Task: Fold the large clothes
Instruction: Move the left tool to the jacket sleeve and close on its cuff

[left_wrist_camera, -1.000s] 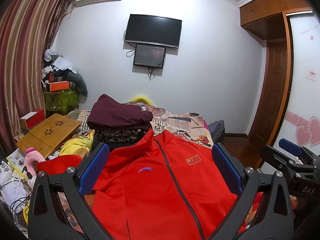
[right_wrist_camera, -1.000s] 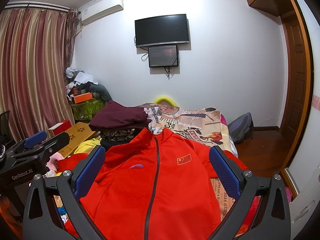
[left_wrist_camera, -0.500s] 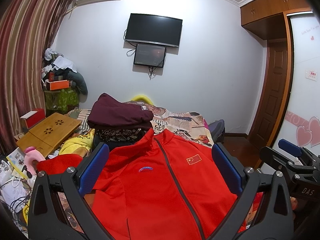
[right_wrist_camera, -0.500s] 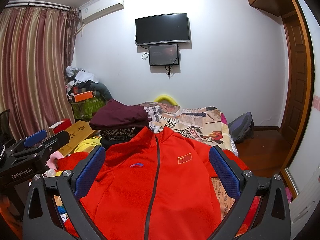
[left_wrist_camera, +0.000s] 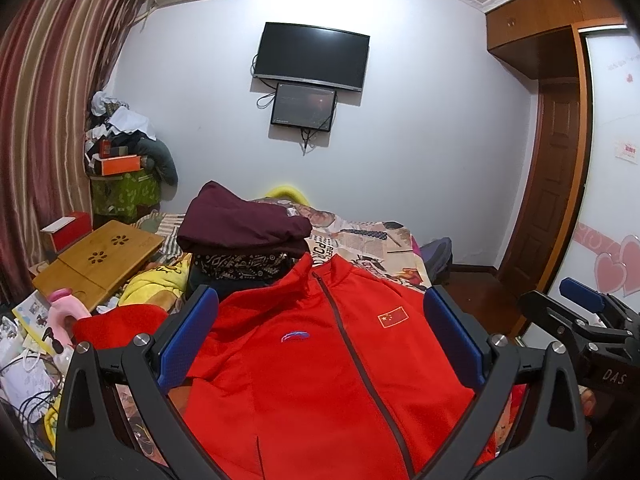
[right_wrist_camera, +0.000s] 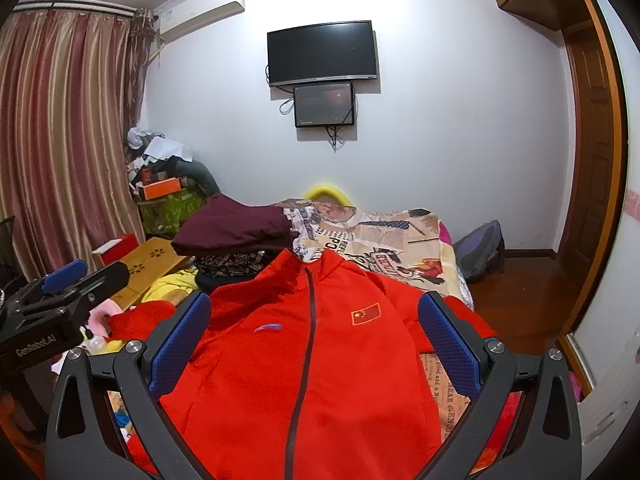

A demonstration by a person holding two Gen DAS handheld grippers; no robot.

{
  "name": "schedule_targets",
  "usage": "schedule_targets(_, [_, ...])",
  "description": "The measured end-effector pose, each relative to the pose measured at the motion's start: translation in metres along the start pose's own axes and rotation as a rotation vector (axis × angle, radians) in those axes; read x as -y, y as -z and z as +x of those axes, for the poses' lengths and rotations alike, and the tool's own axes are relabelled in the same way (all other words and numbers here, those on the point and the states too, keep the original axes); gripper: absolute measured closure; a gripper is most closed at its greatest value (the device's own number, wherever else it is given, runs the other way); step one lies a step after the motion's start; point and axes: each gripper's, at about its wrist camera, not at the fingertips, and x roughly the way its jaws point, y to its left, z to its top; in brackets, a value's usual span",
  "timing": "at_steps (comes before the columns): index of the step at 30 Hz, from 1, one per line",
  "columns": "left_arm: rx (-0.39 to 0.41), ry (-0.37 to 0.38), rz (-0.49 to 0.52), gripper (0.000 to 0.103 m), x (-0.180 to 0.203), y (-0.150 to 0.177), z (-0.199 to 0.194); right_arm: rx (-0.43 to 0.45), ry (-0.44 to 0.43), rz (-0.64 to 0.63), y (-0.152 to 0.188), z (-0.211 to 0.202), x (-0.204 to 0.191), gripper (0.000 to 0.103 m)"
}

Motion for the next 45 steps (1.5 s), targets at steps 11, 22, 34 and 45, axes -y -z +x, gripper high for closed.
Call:
schedule_targets(11, [0.003,-0.110,-0.051,0.000,-0.053,-0.012,0.032,0.006,0.105,-0.020,-0.014,0.029,0.014,0.000])
schedule_targets(22, [-0.024,-0.330,-0.131,0.000,-0.164,-0.011,0.079,-0.113,0.150,-0.075,-0.010,0.106,0.018,0.000])
schedule_targets(34, [-0.318,-0.476,-0.334,0.000,-0.313,0.075,0.145,-0.390,0.090,-0.080,0.027,0.207,0.008,0.000])
schedule_targets(45, [-0.562,-0.319,-0.656,0.026,-0.401,0.153,0.189,-0.526,0.038,-0.084,0.055,0.245,-0.015,0.000])
